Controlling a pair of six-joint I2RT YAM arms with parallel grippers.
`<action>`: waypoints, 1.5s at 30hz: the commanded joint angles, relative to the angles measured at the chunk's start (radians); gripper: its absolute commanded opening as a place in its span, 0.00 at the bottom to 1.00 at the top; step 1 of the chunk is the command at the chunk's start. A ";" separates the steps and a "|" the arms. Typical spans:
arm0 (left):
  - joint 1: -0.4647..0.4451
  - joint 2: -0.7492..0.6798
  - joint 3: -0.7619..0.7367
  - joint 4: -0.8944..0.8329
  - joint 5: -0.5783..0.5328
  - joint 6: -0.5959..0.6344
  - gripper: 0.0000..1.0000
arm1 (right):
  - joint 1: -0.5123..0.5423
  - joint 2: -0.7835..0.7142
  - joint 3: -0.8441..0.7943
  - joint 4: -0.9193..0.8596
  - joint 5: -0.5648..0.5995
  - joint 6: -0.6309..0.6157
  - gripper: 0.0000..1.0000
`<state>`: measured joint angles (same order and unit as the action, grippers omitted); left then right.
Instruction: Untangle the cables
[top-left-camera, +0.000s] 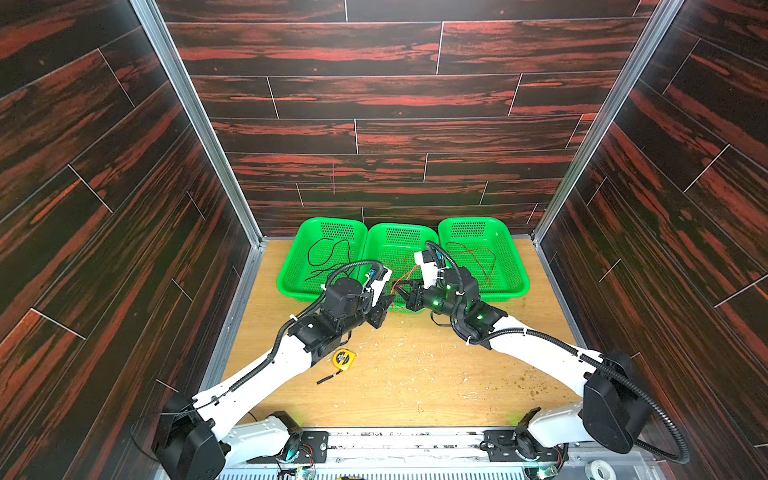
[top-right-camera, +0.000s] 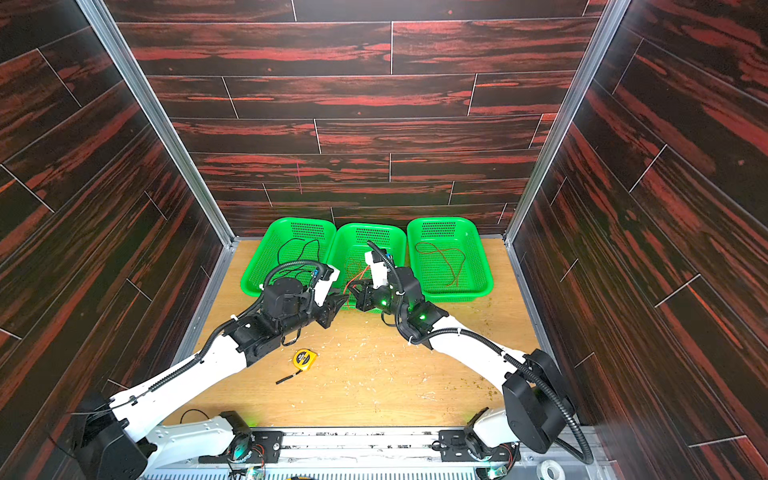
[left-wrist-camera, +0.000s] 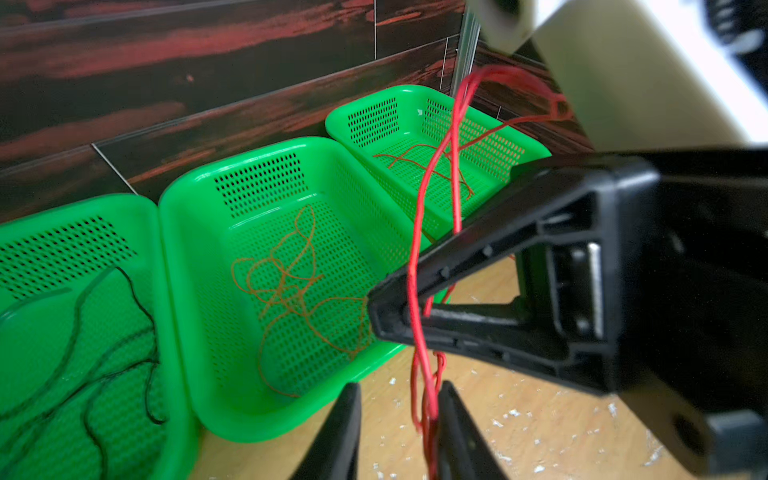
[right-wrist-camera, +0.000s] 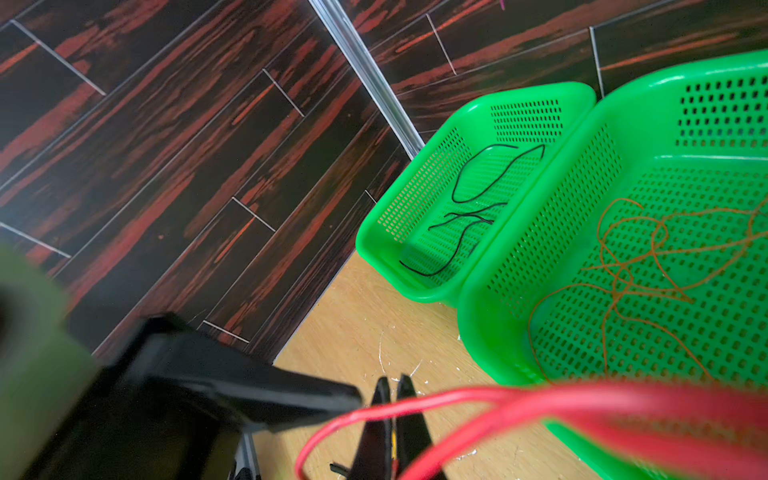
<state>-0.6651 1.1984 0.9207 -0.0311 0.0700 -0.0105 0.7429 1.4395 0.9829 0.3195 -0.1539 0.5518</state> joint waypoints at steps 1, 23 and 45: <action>-0.002 0.020 0.033 0.010 -0.011 0.006 0.23 | 0.012 -0.017 0.030 -0.007 -0.021 -0.012 0.00; -0.002 -0.118 -0.090 0.025 -0.218 -0.031 0.00 | -0.043 -0.157 -0.069 -0.196 0.146 -0.105 0.00; 0.055 -0.283 -0.118 -0.064 -0.320 -0.026 0.00 | -0.208 -0.432 -0.259 -0.374 0.256 -0.135 0.00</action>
<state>-0.6811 0.9848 0.8211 -0.0284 -0.0750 -0.0483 0.6109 1.0451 0.7532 0.0898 -0.0677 0.4576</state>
